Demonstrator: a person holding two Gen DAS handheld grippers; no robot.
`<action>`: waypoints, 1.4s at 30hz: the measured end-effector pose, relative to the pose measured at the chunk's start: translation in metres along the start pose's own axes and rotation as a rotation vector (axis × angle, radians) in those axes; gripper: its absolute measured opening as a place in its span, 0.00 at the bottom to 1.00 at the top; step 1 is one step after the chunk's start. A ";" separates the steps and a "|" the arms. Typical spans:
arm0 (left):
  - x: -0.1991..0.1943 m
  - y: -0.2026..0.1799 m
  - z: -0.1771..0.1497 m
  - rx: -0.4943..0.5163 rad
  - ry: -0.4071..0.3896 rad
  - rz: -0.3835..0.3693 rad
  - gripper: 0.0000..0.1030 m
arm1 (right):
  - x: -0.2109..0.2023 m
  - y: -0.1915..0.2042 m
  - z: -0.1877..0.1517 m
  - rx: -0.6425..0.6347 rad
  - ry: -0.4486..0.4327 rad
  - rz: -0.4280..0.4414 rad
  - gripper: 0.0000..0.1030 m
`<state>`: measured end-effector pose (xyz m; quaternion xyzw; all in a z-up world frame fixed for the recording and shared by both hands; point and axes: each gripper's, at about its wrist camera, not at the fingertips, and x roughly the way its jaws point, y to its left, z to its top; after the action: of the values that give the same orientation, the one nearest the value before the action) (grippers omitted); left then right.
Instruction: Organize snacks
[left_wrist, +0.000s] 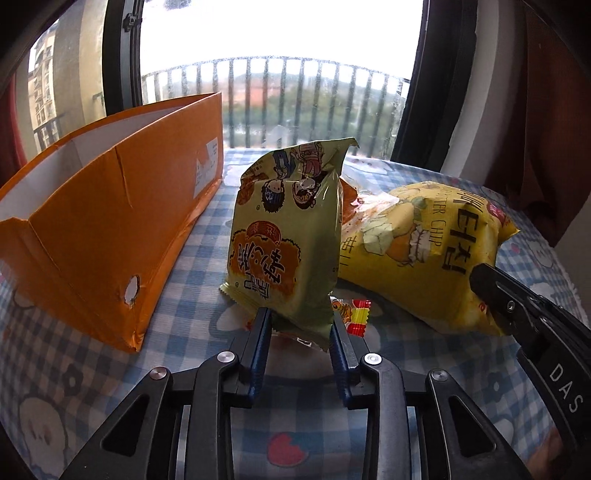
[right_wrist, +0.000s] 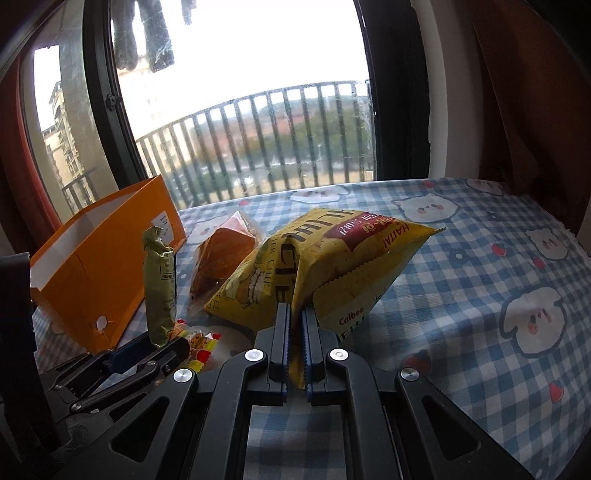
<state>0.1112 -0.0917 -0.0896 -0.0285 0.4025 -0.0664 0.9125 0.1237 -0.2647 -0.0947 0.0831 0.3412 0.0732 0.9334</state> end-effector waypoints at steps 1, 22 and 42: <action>-0.001 -0.001 -0.001 0.004 0.007 -0.012 0.29 | -0.002 0.002 -0.002 0.004 0.004 0.009 0.08; 0.016 0.004 -0.004 -0.031 0.049 -0.005 0.92 | -0.013 0.006 -0.017 0.010 0.019 -0.031 0.87; 0.046 0.018 0.022 -0.080 0.086 0.046 0.95 | 0.025 -0.009 0.003 0.032 0.009 -0.218 1.00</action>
<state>0.1593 -0.0807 -0.1102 -0.0526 0.4442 -0.0305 0.8938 0.1450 -0.2695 -0.1099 0.0598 0.3533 -0.0339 0.9330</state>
